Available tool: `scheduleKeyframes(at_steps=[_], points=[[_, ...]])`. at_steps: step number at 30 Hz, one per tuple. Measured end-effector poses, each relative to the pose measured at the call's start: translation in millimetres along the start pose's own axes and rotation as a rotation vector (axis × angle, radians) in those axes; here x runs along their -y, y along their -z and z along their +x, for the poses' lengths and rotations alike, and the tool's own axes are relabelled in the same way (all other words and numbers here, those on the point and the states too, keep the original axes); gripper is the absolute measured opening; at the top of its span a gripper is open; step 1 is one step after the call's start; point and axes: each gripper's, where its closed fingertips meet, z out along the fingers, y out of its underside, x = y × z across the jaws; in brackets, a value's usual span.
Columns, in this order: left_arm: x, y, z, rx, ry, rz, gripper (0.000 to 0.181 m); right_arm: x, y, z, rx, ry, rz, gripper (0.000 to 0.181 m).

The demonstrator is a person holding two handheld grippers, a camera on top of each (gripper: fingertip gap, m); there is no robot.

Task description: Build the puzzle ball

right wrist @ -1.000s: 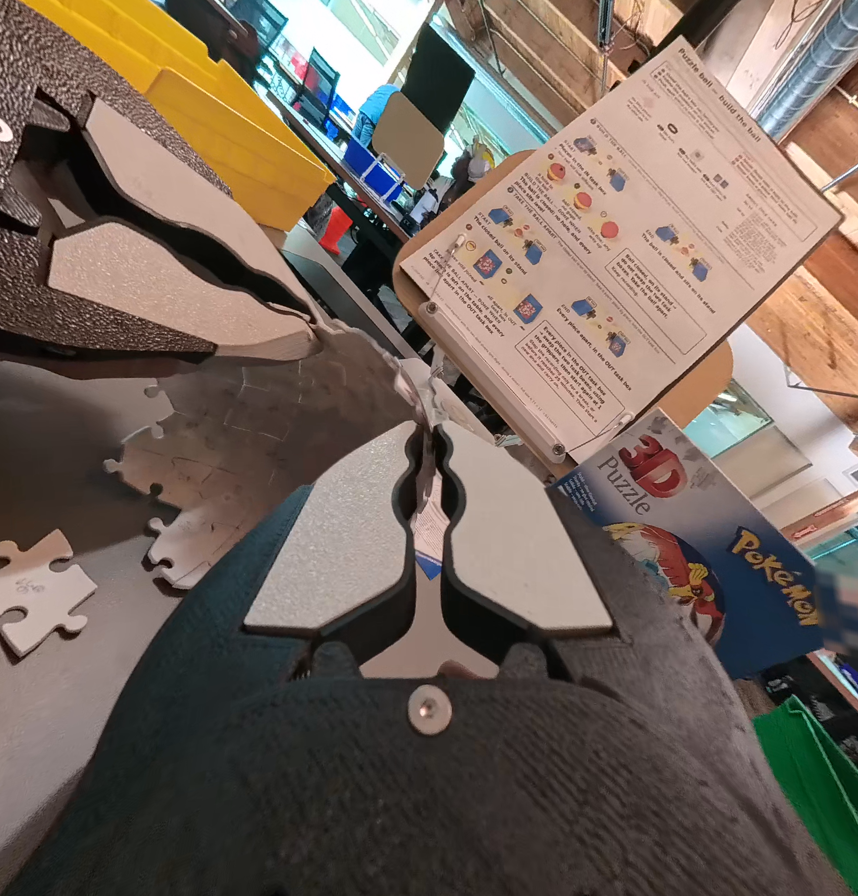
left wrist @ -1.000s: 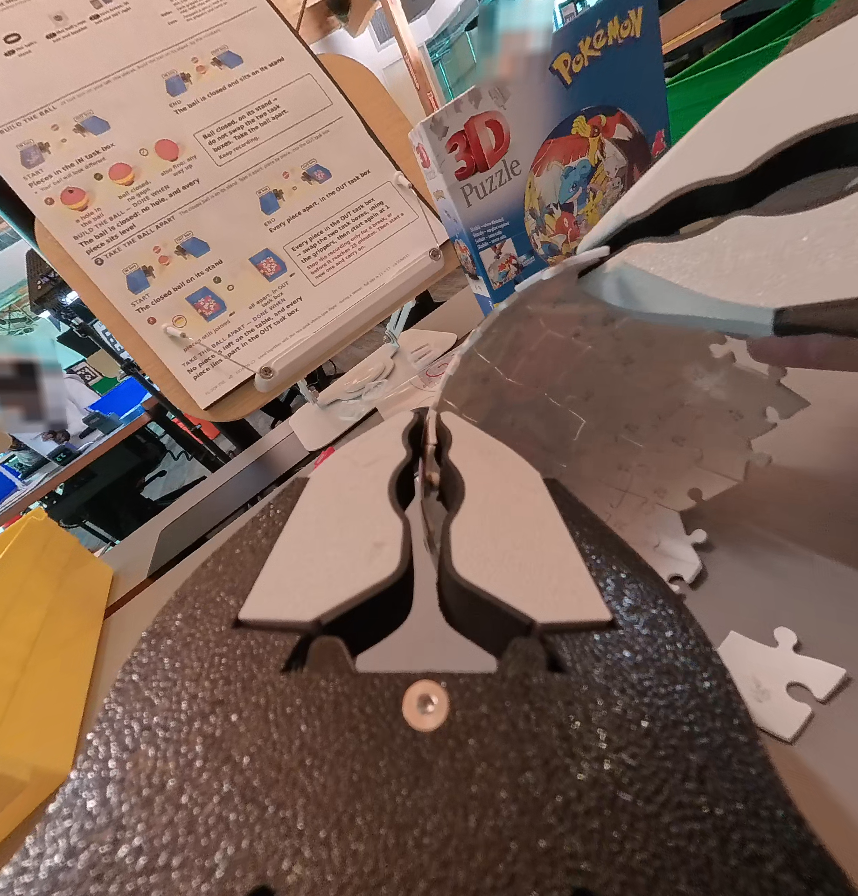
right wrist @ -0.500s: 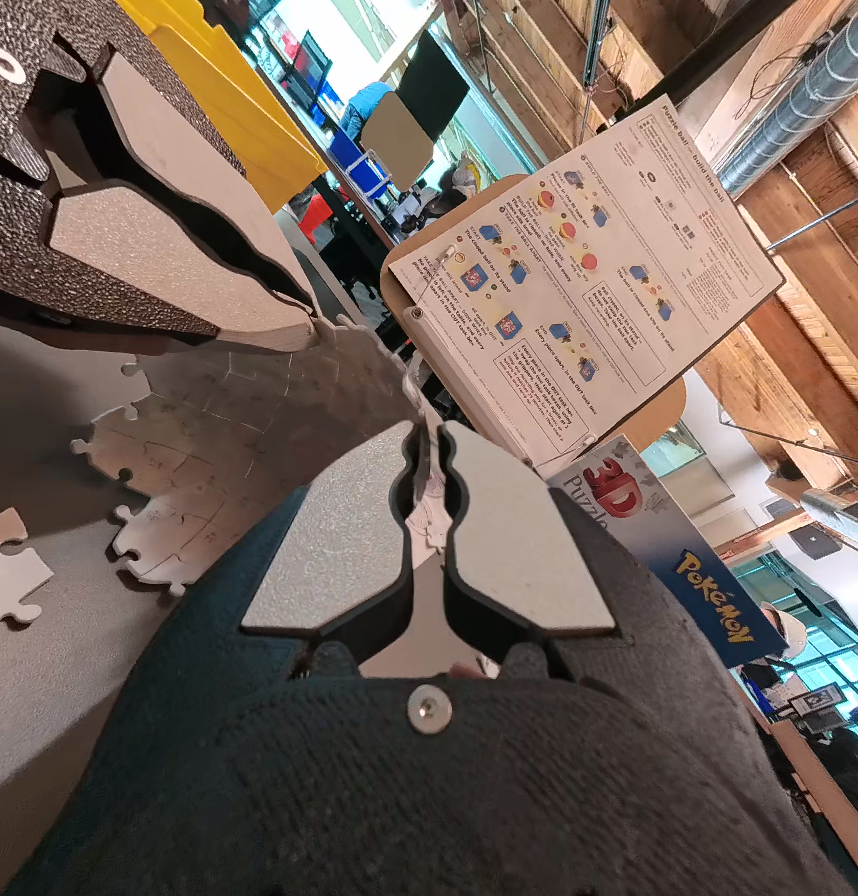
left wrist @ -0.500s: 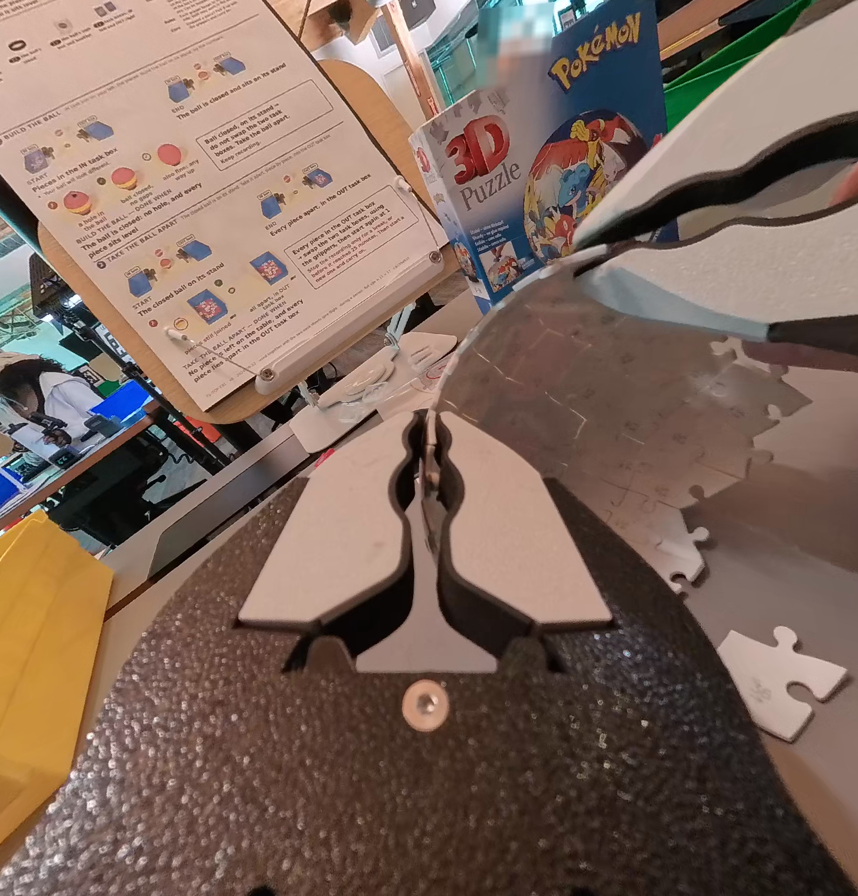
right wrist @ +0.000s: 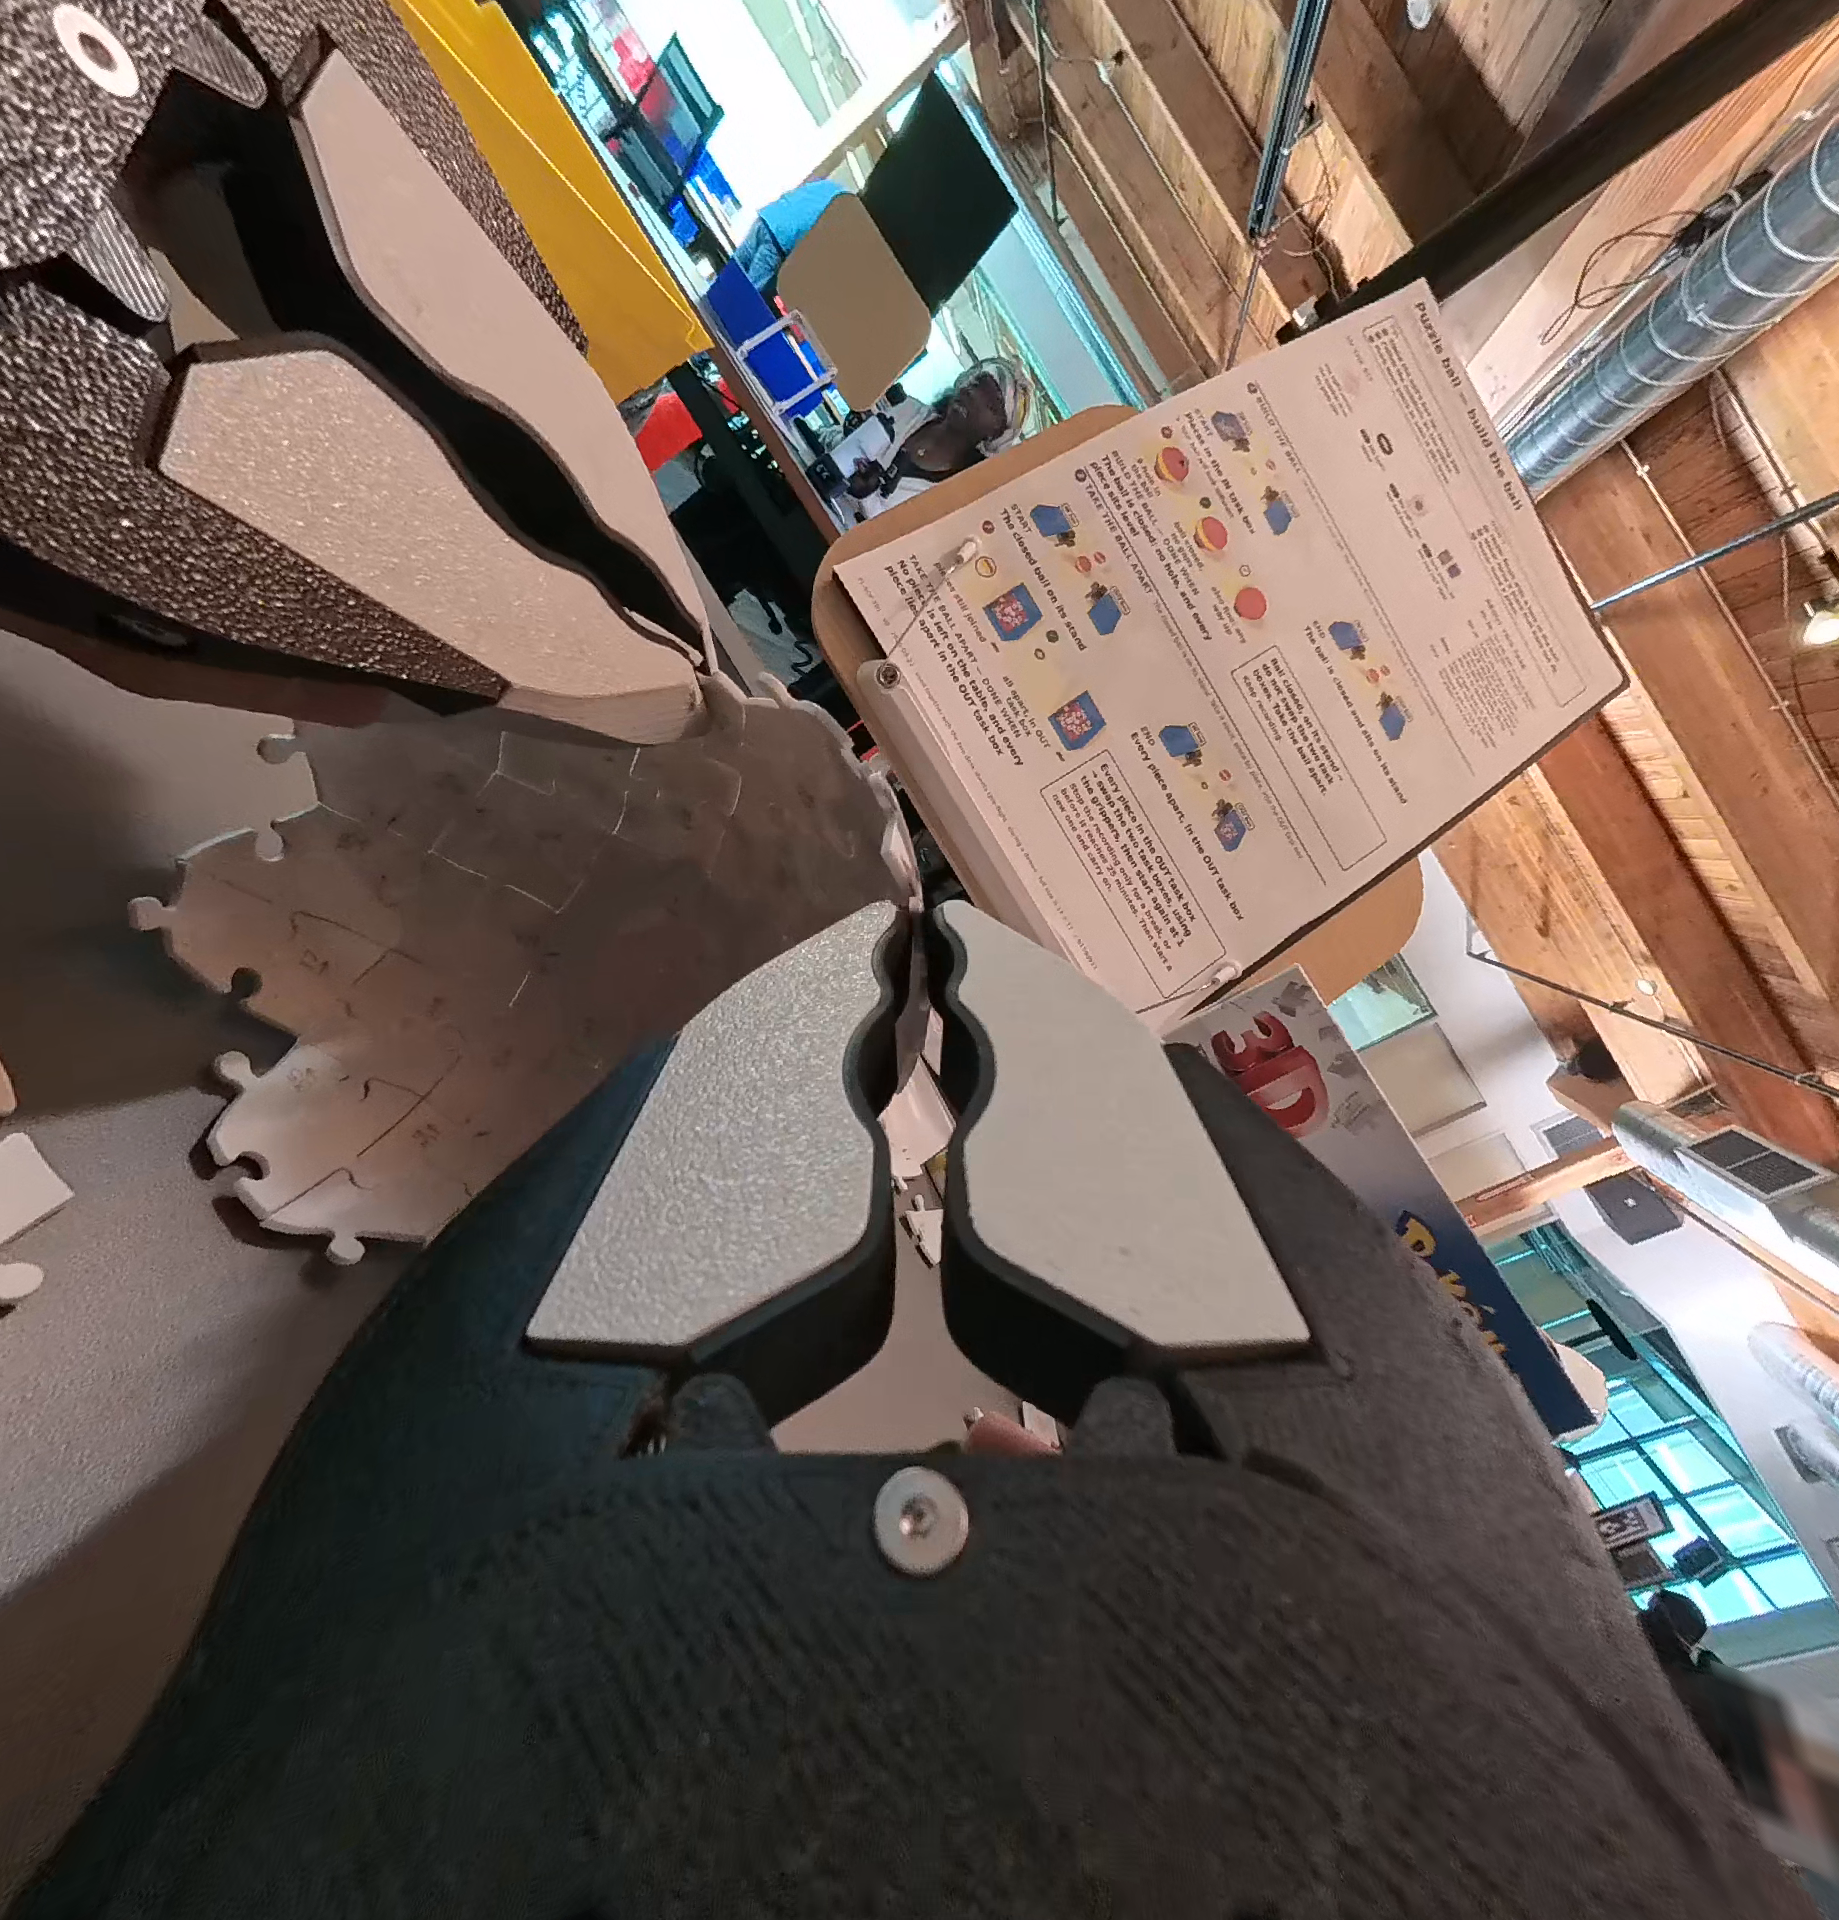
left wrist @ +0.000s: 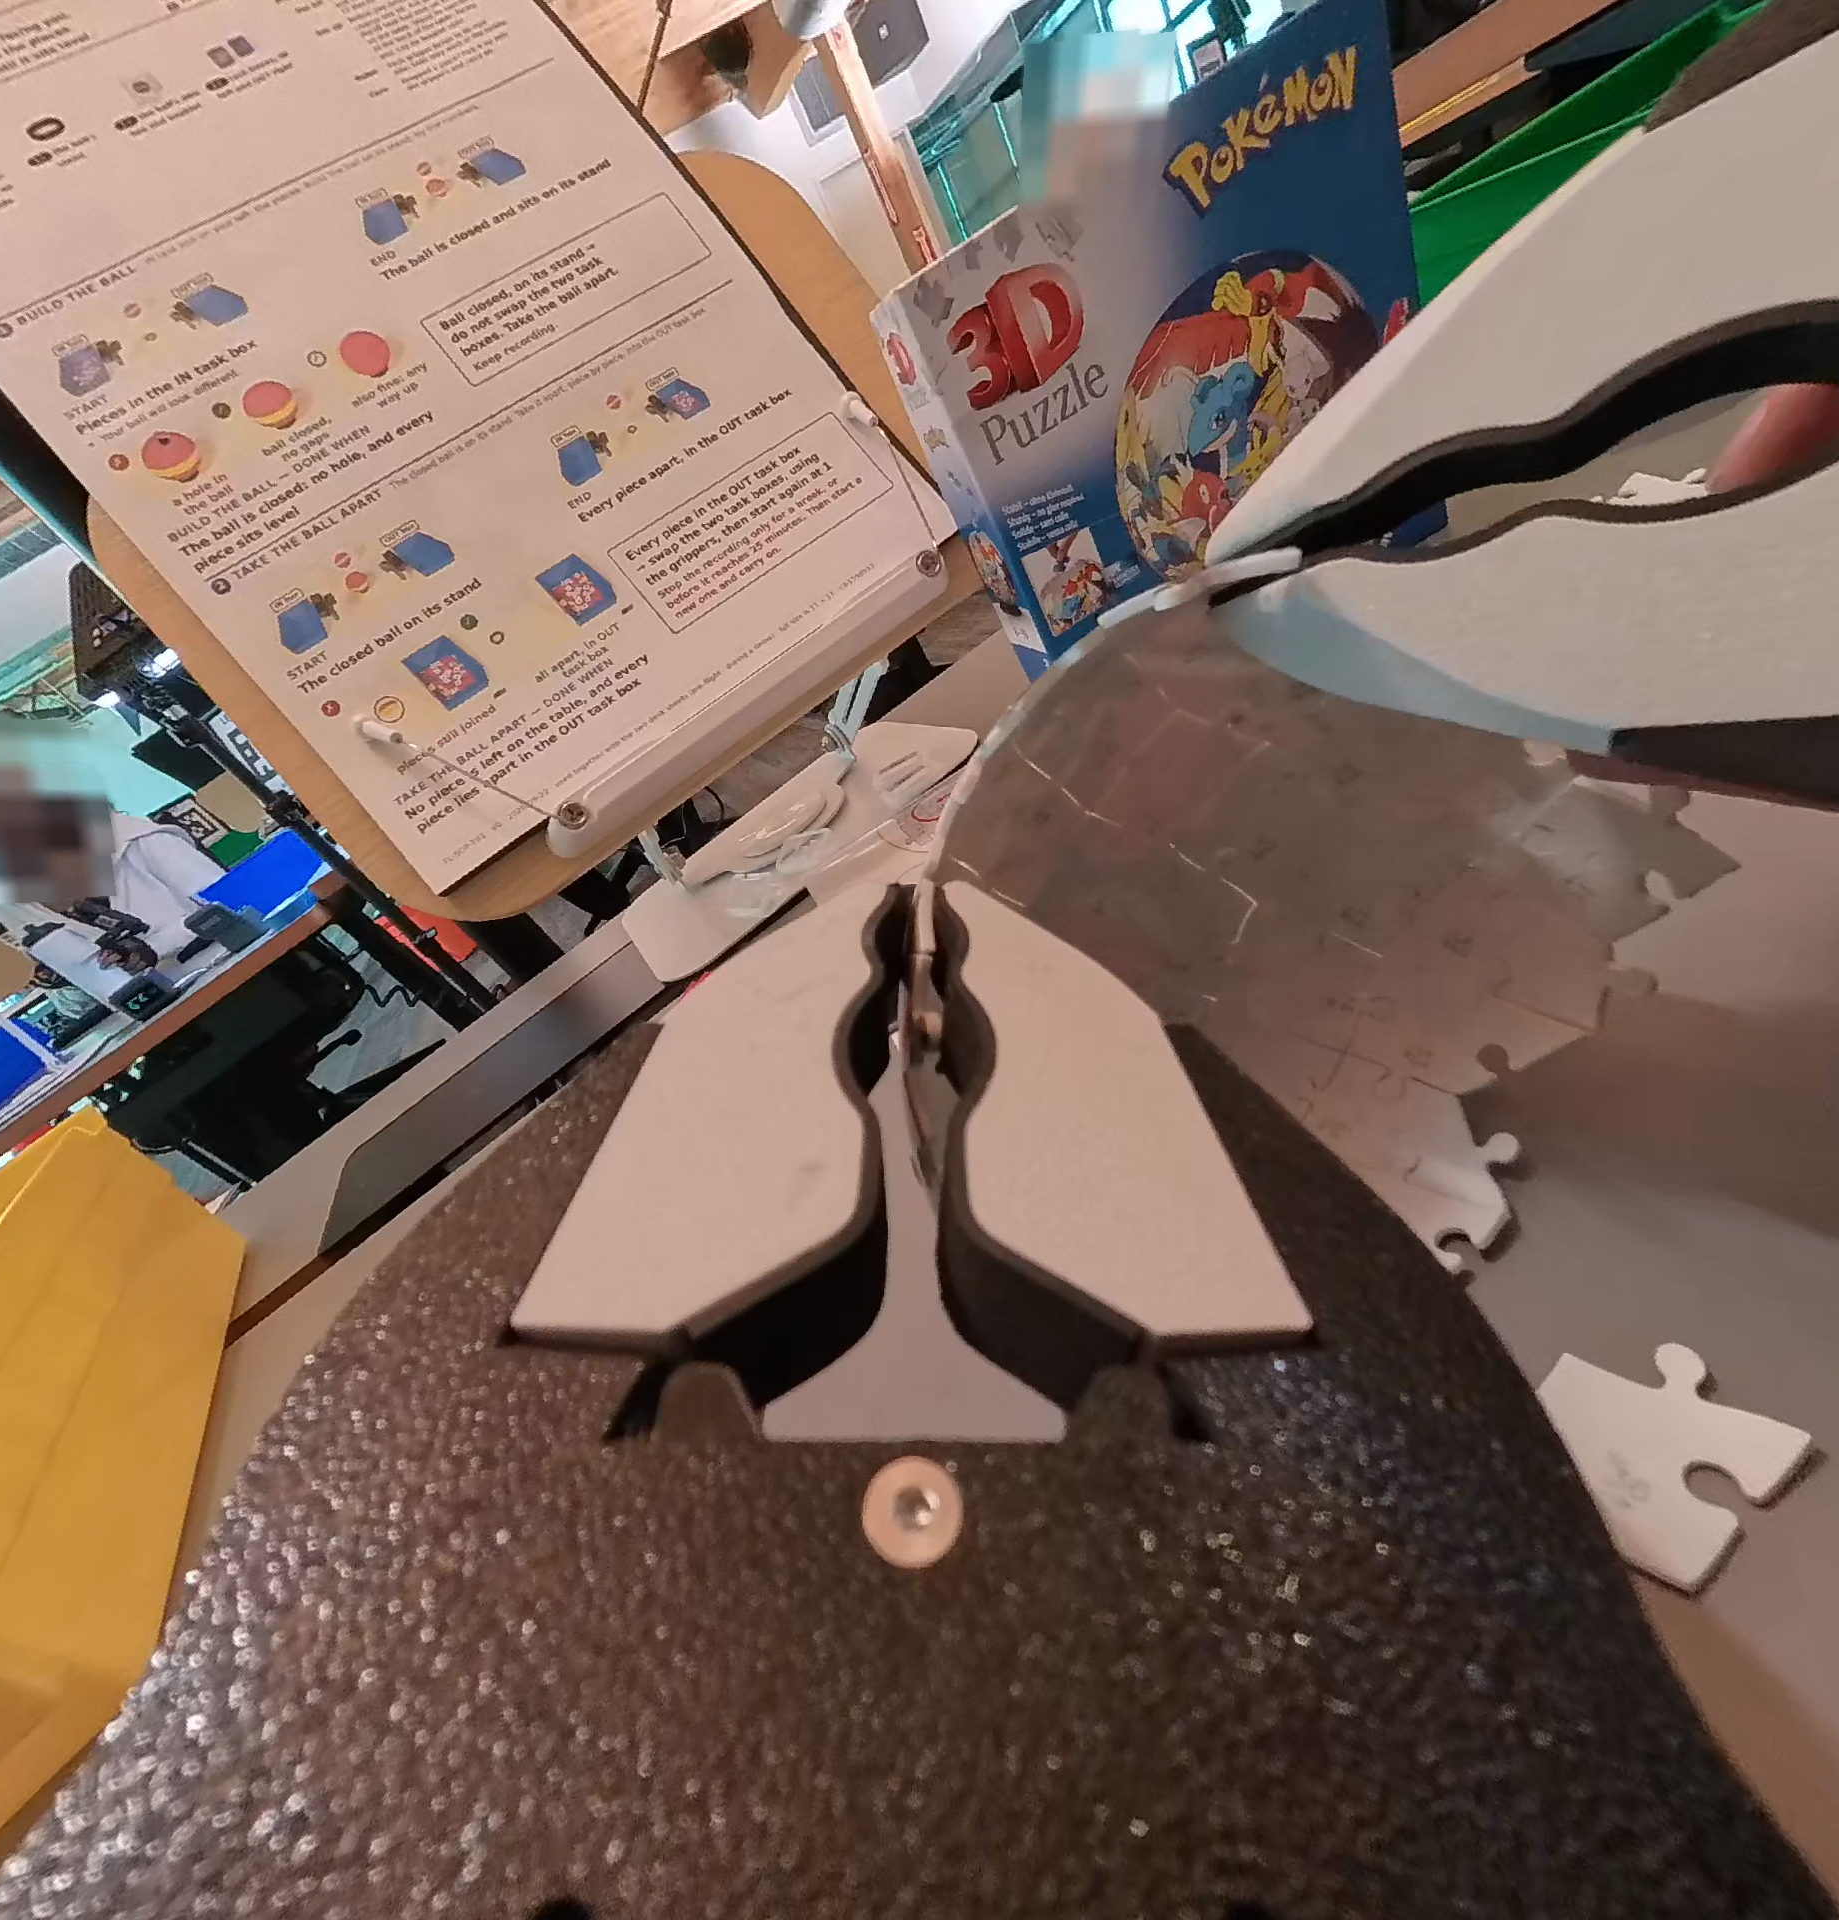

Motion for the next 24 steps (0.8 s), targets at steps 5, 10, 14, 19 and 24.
scheduleKeyframes(at_steps=[5, 10, 14, 19, 24], points=[[0, 0, 0, 0.000, -0.009, 0.002, 0.003, 0, 0, 2, -0.004, 0.029, -0.006, 0.004], [-2, -1, -1, -0.001, 0.008, -0.003, 0.003, 1, 4, 9, 0.002, -0.056, 0.006, 0.025], [-3, -1, -2, 0.000, 0.019, -0.008, 0.003, -4, 19, 4, 0.079, -0.218, -0.004, 0.039], [-4, -2, -3, 0.001, 0.035, -0.008, 0.003, -40, 37, -6, 0.124, -0.573, -0.132, 0.043], [-2, -2, -2, 0.008, 0.007, 0.006, 0.003, -33, 36, -7, 0.153, -0.674, -0.119, 0.034]])
